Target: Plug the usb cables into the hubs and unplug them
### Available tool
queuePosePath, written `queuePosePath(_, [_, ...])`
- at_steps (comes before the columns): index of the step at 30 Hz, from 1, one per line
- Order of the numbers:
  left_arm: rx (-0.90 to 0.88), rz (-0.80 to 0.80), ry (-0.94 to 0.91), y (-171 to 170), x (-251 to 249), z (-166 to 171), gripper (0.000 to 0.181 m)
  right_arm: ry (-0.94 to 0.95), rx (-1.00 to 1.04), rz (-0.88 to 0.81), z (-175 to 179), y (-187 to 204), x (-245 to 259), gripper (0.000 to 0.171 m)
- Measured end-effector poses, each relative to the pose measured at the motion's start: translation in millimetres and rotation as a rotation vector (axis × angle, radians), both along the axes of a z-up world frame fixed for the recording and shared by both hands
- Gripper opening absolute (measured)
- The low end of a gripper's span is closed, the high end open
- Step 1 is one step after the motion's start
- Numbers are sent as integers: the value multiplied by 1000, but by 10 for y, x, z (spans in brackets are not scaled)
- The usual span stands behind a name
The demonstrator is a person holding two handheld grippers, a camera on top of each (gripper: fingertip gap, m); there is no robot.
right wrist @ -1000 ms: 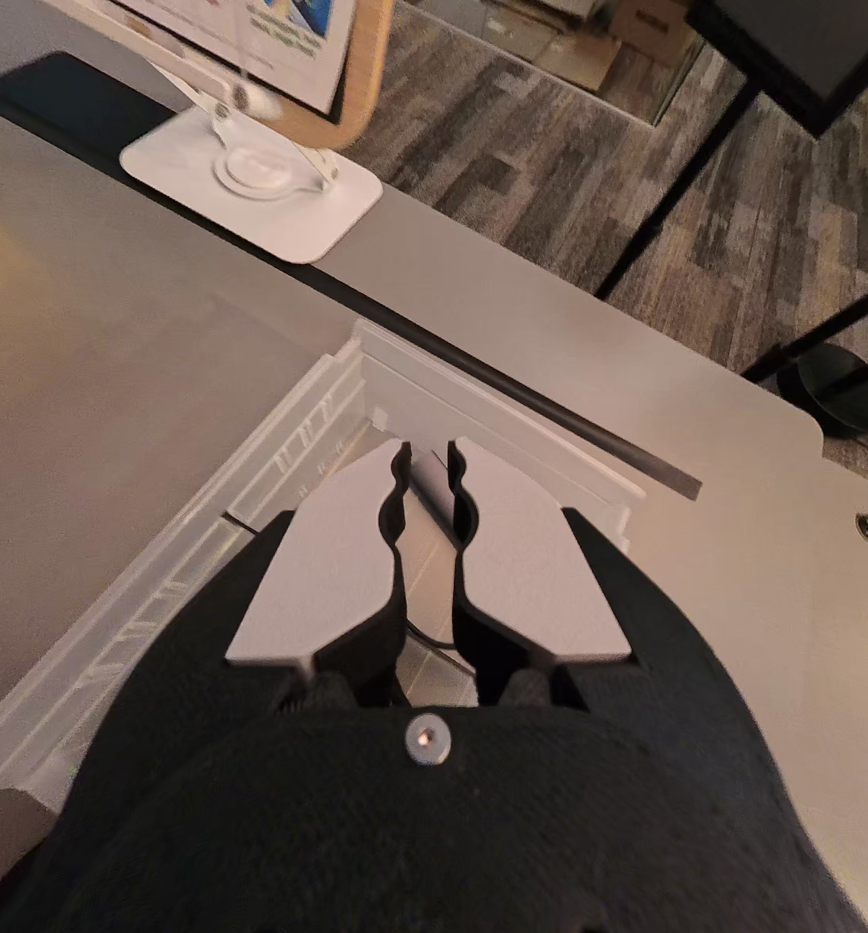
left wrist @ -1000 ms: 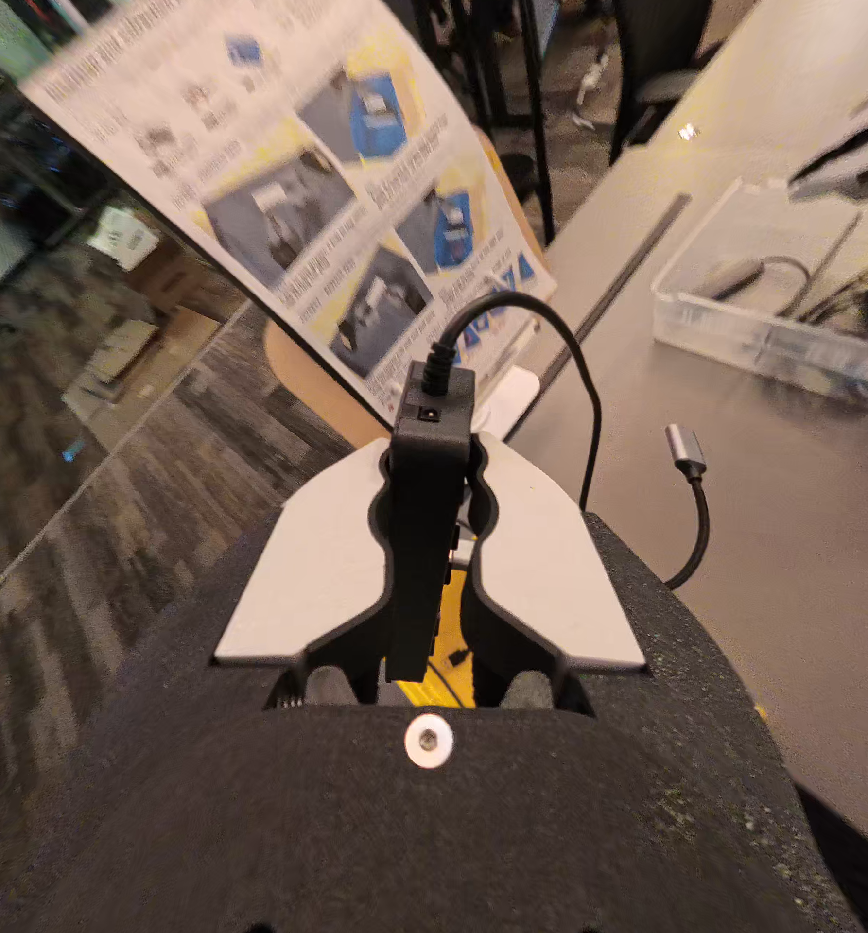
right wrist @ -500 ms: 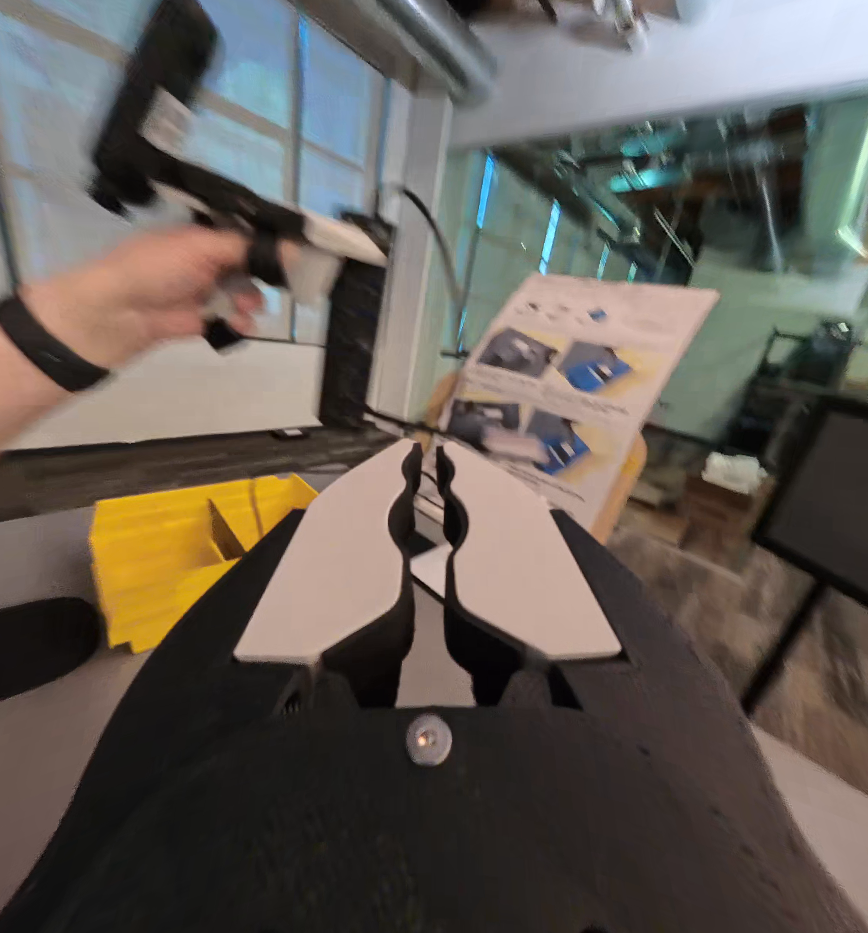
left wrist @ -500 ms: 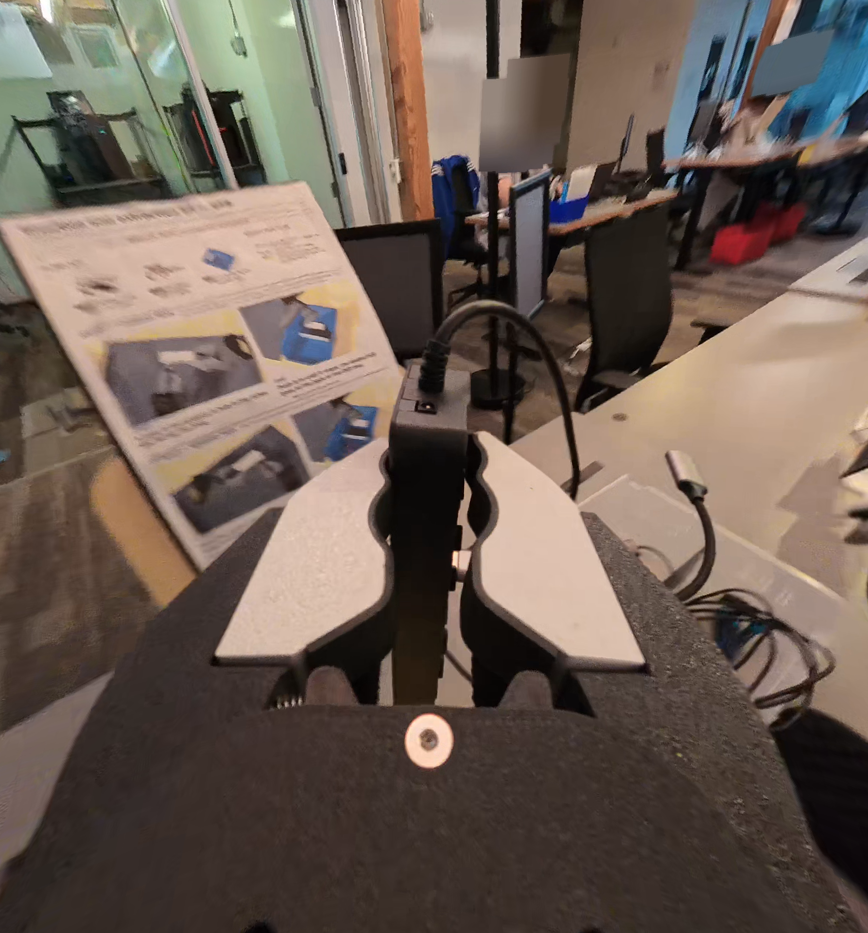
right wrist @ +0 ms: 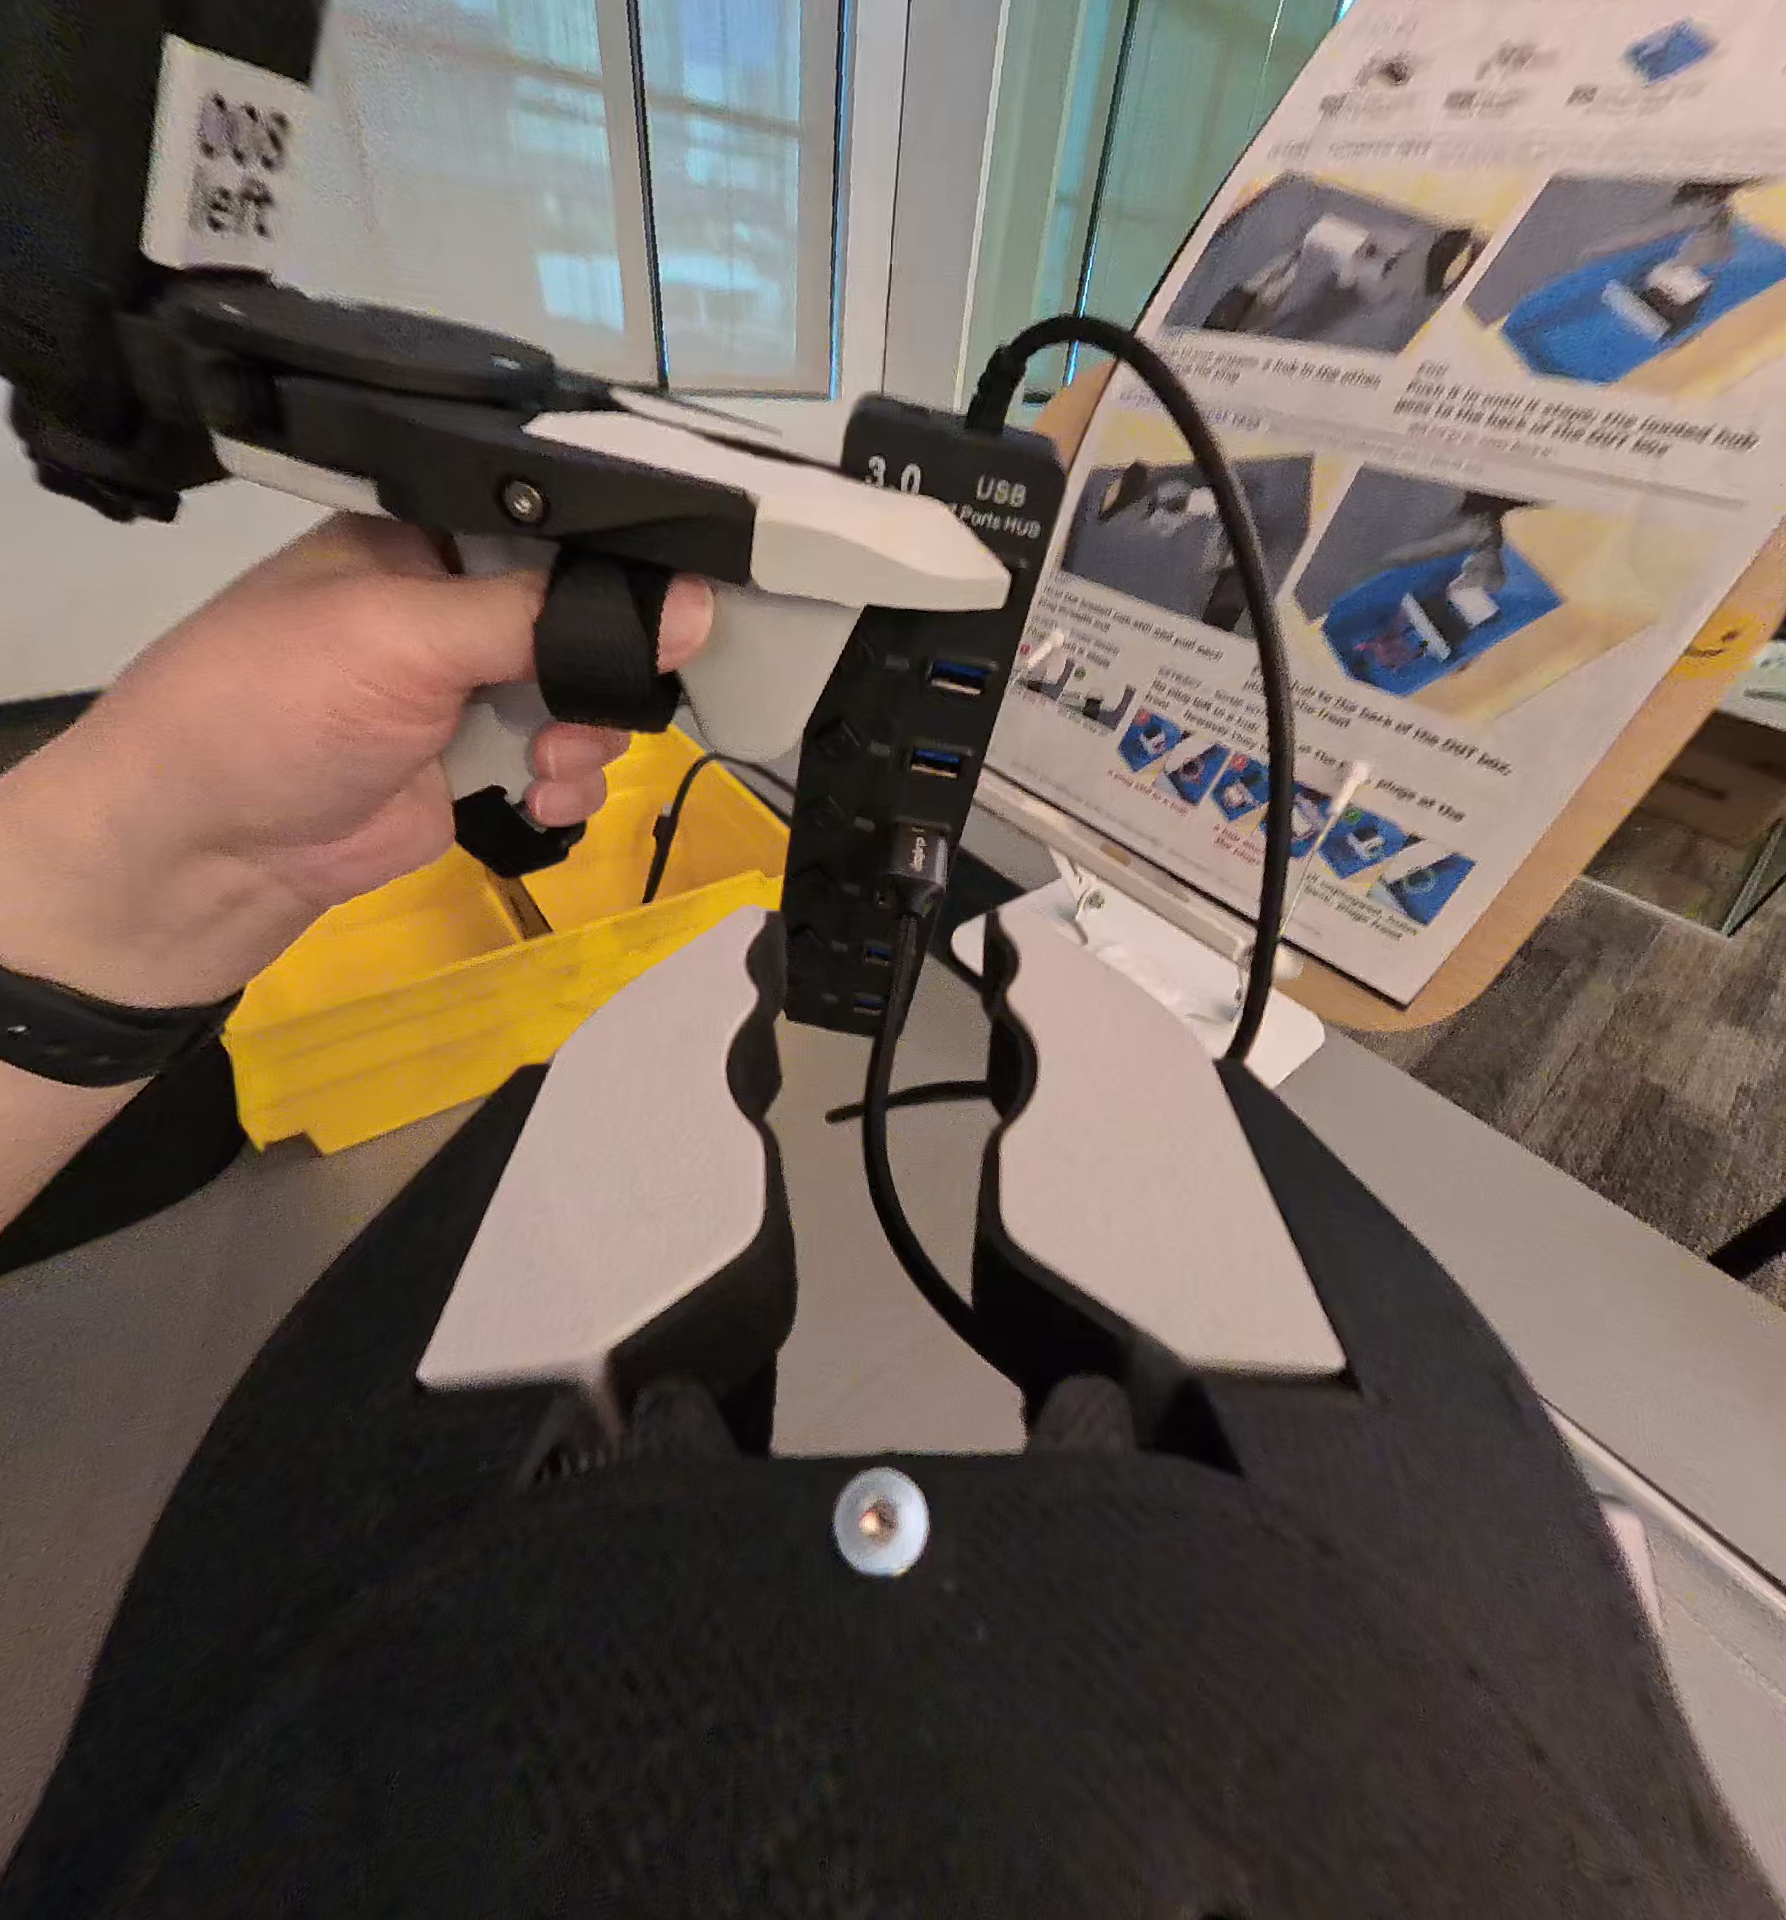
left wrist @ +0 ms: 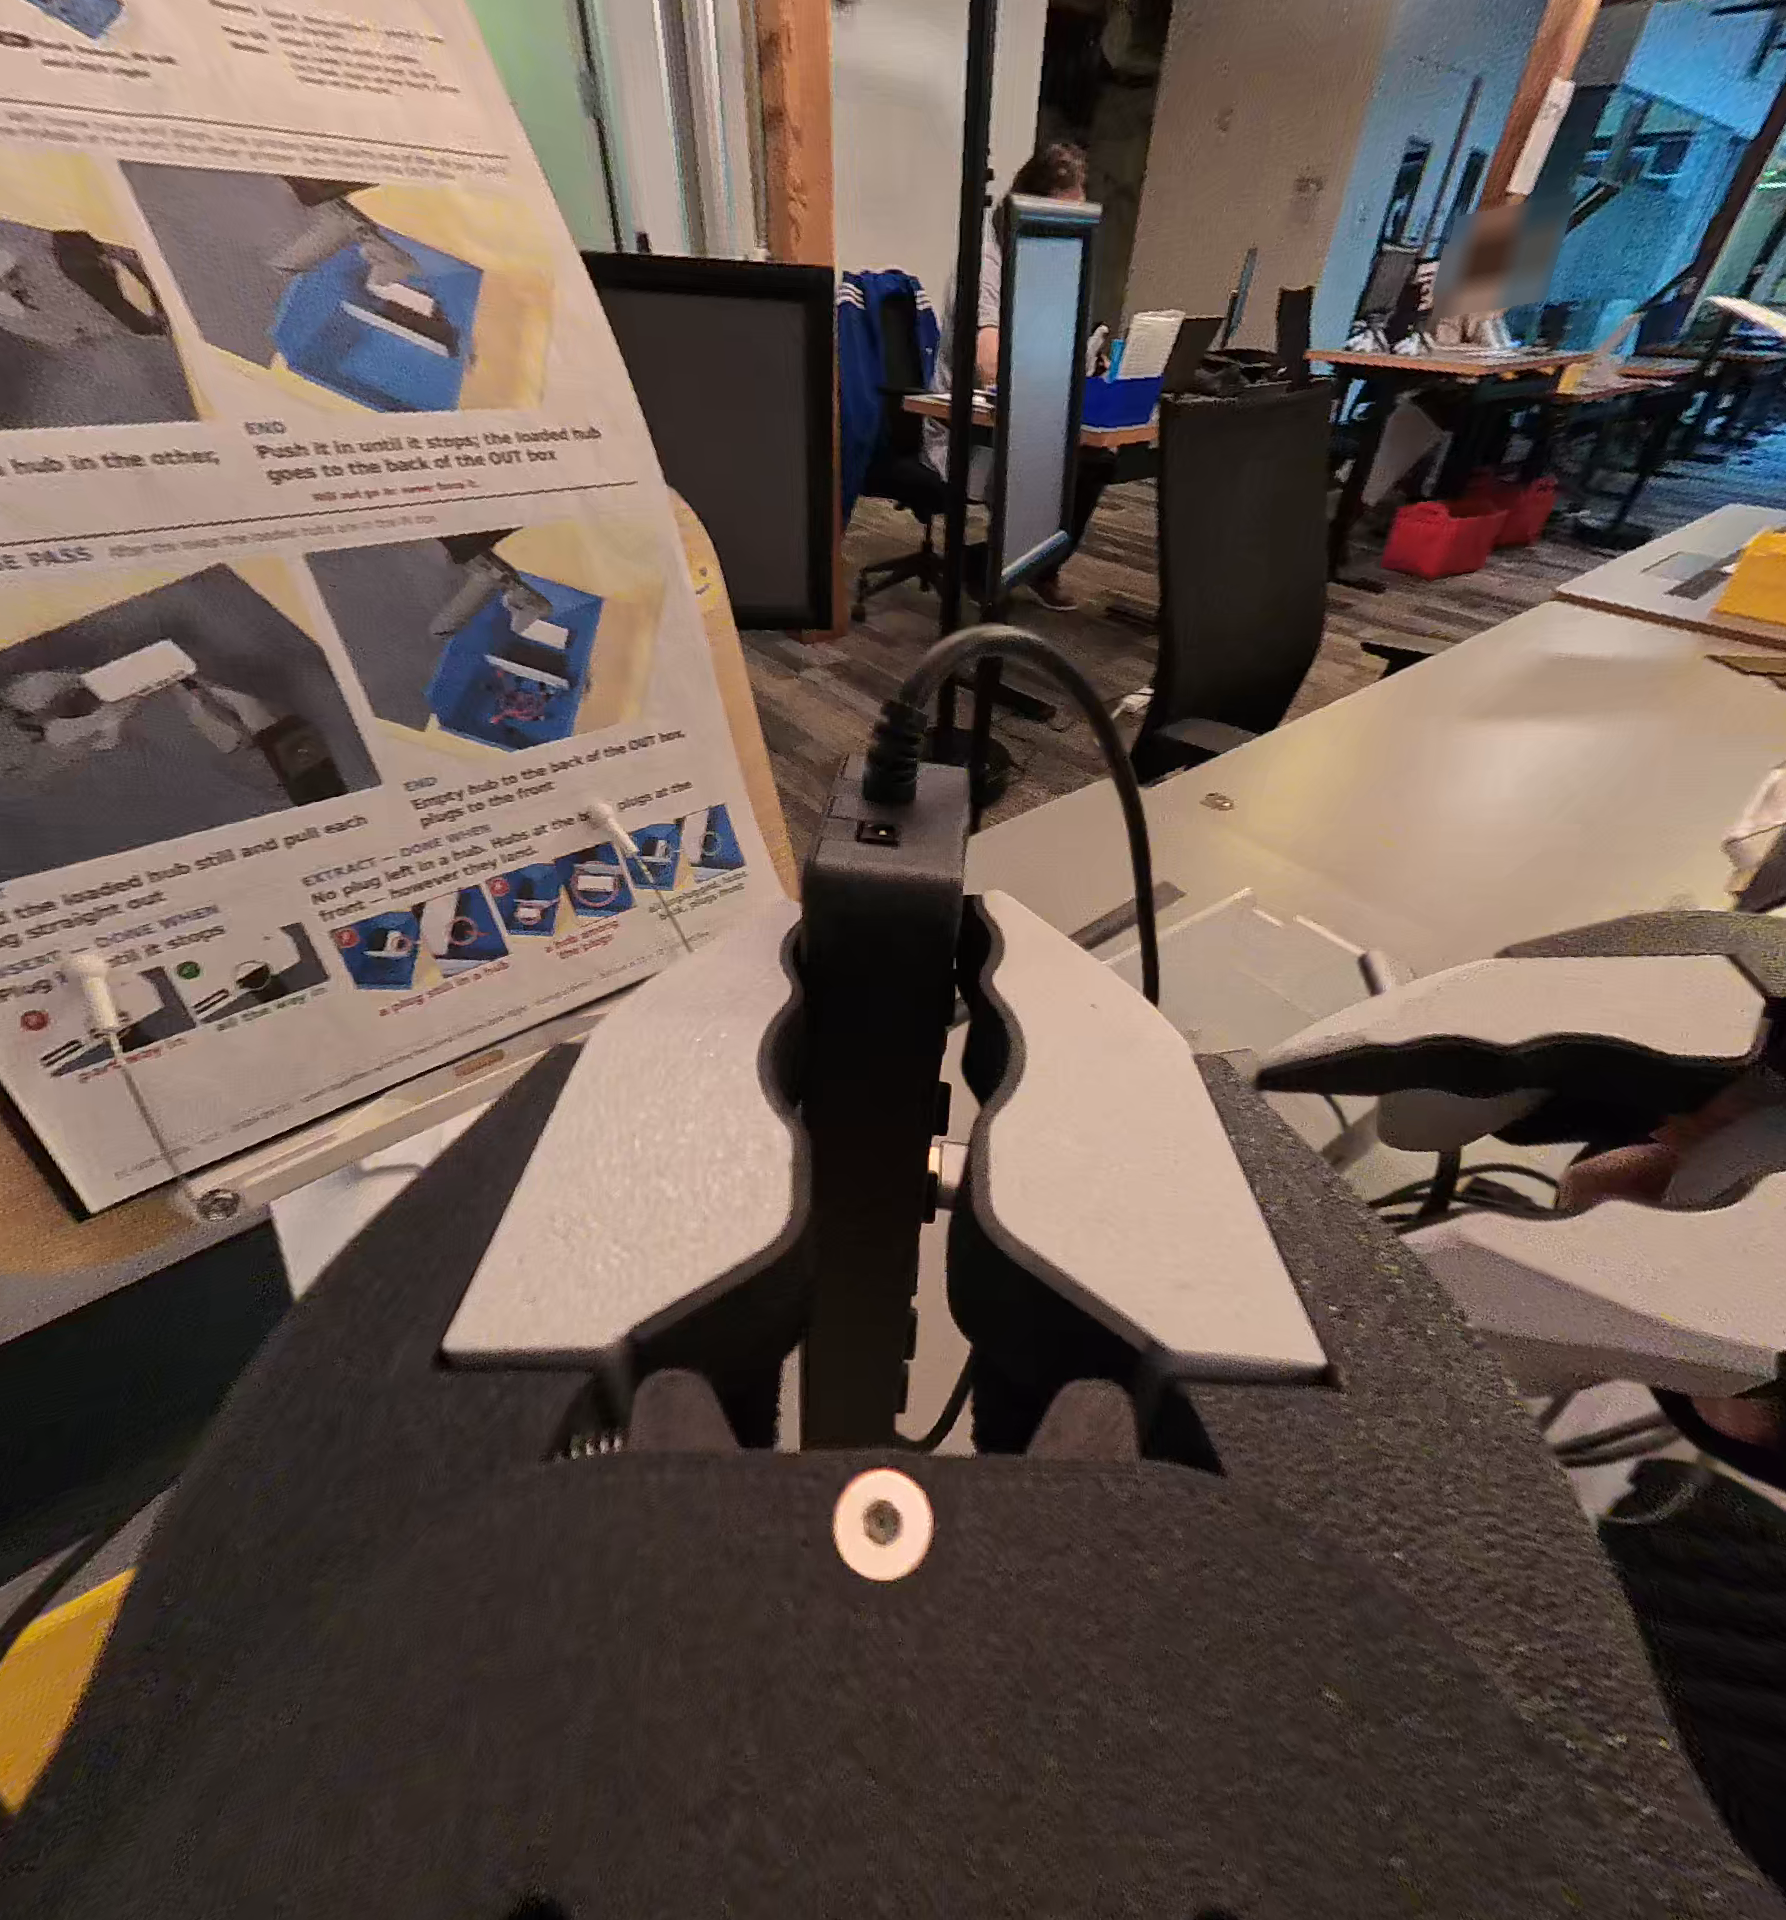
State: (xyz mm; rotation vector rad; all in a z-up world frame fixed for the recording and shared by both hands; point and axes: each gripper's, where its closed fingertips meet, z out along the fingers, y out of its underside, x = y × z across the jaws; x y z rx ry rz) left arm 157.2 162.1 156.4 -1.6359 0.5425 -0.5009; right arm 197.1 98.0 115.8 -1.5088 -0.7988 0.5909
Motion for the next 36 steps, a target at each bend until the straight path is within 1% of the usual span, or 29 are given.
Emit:
queuePosePath(6, [56,23,76,-87,21,-254,25,-88,-17,0,-250,89,-164,40])
queuePosePath(10, [42,16,66,-108,63,-399,25,-131,-54,-1,-433,150,-259,42])
queuePosePath(13, [33,6,61,-115,98,-448,25,-198,-64,-55,-599,249,-279,42])
queuePosePath(15, [43,6,62,-126,113,-458,25,-222,-100,-90,-705,314,-268,40])
queuePosePath(18, [54,13,77,-136,114,-476,25,-208,-152,-79,-794,345,-285,27])
queuePosePath(20, [56,13,87,-136,115,-492,25,-222,-165,-42,-827,326,-316,30])
queuePosePath(23, [65,-18,109,-148,124,-516,25,-240,-138,8,-747,263,-309,35])
queuePosePath(27, [85,-83,169,-230,150,-555,25,-229,-5,36,-435,178,-162,36])
queuePosePath(29, [96,-80,184,-255,127,-556,25,-246,48,43,-315,130,-62,36])
queuePosePath(31, [106,-94,214,-302,121,-577,25,-276,92,107,-227,-4,1,35])
queuePosePath(34, [124,-194,284,-459,184,-668,25,-310,190,234,-105,-266,108,32])
queuePosePath(36, [120,-245,298,-558,209,-714,25,-306,272,267,-37,-334,219,32])
